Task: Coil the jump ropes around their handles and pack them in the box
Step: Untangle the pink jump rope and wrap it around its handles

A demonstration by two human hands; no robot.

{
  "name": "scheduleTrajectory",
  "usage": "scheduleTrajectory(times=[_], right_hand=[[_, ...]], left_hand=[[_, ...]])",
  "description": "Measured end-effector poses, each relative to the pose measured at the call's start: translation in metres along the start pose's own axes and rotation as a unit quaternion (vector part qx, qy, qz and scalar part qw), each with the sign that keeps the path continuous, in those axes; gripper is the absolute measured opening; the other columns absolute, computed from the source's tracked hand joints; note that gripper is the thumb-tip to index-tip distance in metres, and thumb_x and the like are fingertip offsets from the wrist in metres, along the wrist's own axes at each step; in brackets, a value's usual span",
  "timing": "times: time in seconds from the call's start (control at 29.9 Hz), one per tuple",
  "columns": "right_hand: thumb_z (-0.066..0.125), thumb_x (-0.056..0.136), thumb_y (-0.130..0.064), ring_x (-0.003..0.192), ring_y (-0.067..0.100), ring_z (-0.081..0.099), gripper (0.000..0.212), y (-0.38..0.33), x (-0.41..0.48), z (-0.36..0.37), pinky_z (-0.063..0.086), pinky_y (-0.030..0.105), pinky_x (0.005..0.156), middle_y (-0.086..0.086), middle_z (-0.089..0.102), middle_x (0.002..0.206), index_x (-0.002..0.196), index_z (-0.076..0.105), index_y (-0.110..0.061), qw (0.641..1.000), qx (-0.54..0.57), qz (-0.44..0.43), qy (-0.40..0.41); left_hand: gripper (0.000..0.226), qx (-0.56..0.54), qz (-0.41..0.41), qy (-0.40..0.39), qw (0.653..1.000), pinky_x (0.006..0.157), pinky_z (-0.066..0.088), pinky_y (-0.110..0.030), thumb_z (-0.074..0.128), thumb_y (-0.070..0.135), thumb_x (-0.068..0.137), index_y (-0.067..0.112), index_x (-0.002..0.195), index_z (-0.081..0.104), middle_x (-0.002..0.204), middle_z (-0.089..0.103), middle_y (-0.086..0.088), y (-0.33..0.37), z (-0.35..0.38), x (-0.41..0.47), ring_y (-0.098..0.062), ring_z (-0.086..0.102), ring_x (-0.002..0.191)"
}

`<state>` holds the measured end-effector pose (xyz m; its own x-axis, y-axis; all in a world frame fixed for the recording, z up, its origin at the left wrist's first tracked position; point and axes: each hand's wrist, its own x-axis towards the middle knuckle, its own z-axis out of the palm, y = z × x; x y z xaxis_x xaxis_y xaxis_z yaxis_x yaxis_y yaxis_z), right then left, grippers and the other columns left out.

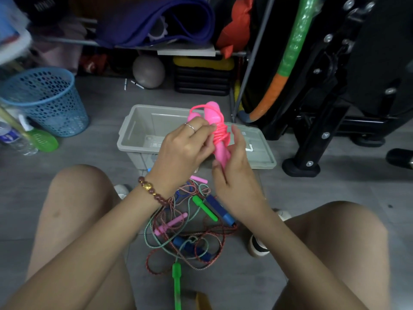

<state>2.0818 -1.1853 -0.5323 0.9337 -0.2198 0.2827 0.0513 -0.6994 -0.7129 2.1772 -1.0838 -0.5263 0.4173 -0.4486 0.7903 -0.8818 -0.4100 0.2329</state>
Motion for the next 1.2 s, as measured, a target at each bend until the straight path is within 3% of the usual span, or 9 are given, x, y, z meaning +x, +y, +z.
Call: scheduleTrajectory(times=[0.1,0.27,0.47,0.67,0.83,0.97,1.04,1.2], right_hand=[[0.04,0.089,-0.023,0.108,0.029,0.051,0.068,-0.002,-0.004,0.002,0.046,0.045,0.087,0.013,0.041,0.131,0.149,0.01,-0.011,0.999,-0.034,-0.018,0.017],[0.032,0.089,-0.031,0.081,0.018,0.047,0.069,-0.002,-0.003,0.002,0.037,0.028,0.064,0.008,0.043,0.108,0.15,0.004,-0.014,0.988,-0.135,-0.055,0.05],[0.032,0.086,-0.03,0.084,0.023,0.047,0.071,0.005,-0.002,-0.001,0.046,0.037,0.068,0.011,0.044,0.104,0.15,0.006,-0.012,0.981,-0.187,-0.048,0.036],[0.031,0.086,-0.029,0.081,0.024,0.047,0.068,0.006,-0.003,0.001,0.035,0.03,0.066,0.013,0.046,0.101,0.149,0.009,-0.011,0.979,-0.194,-0.059,0.027],[0.03,0.088,-0.03,0.084,0.024,0.046,0.069,0.004,-0.002,-0.003,0.045,0.038,0.068,0.011,0.044,0.103,0.15,0.005,-0.012,0.979,-0.192,-0.067,0.017],[0.03,0.087,-0.028,0.083,0.023,0.046,0.069,0.004,-0.002,-0.003,0.046,0.039,0.067,0.011,0.045,0.1,0.15,0.01,-0.007,0.975,-0.212,-0.061,0.014],[0.029,0.087,-0.029,0.083,0.024,0.046,0.069,0.005,-0.002,-0.003,0.046,0.039,0.068,0.012,0.046,0.101,0.15,0.011,-0.007,0.974,-0.218,-0.057,0.008],[0.032,0.084,-0.027,0.084,0.026,0.046,0.07,0.006,-0.001,-0.006,0.046,0.04,0.069,0.013,0.045,0.102,0.149,0.009,-0.012,0.971,-0.233,-0.06,0.003]], left_hand=[[0.013,-0.003,0.008,0.008,1.0,0.067,0.053,-0.031,0.059,0.003,0.088,-0.002,0.092,0.07,0.09,0.067,-0.013,-0.002,-0.001,0.0,-0.023,0.061,0.067],[0.016,-0.022,-0.02,-0.007,1.0,0.067,0.052,-0.032,0.052,0.007,0.09,-0.002,0.093,0.065,0.093,0.064,-0.014,0.0,-0.004,0.002,-0.023,0.06,0.068],[0.011,-0.06,-0.023,-0.054,0.996,0.054,0.055,-0.036,0.055,0.008,0.086,0.001,0.089,0.062,0.089,0.063,-0.013,-0.003,-0.007,0.002,-0.028,0.064,0.061],[0.014,-0.03,0.019,-0.054,0.998,0.054,0.054,-0.037,0.055,0.006,0.087,-0.001,0.082,0.065,0.082,0.064,-0.012,-0.01,-0.014,0.003,-0.027,0.061,0.058],[0.014,-0.107,-0.109,-0.041,0.987,0.062,0.054,-0.031,0.057,0.012,0.082,0.006,0.088,0.068,0.089,0.066,-0.003,-0.007,-0.01,0.002,-0.013,0.061,0.065],[0.012,-0.117,-0.193,-0.06,0.972,0.057,0.036,-0.007,0.065,0.008,0.074,0.013,0.084,0.069,0.081,0.067,0.004,-0.006,-0.011,0.004,0.011,0.051,0.058],[0.013,-0.115,-0.2,-0.089,0.969,0.055,0.029,-0.004,0.066,0.006,0.075,0.013,0.085,0.067,0.079,0.065,0.006,-0.008,-0.012,0.005,0.016,0.046,0.056],[0.008,-0.169,-0.149,-0.164,0.96,0.056,0.029,-0.007,0.054,0.002,0.082,0.009,0.085,0.054,0.079,0.045,0.017,-0.012,-0.008,0.007,0.015,0.043,0.062]])
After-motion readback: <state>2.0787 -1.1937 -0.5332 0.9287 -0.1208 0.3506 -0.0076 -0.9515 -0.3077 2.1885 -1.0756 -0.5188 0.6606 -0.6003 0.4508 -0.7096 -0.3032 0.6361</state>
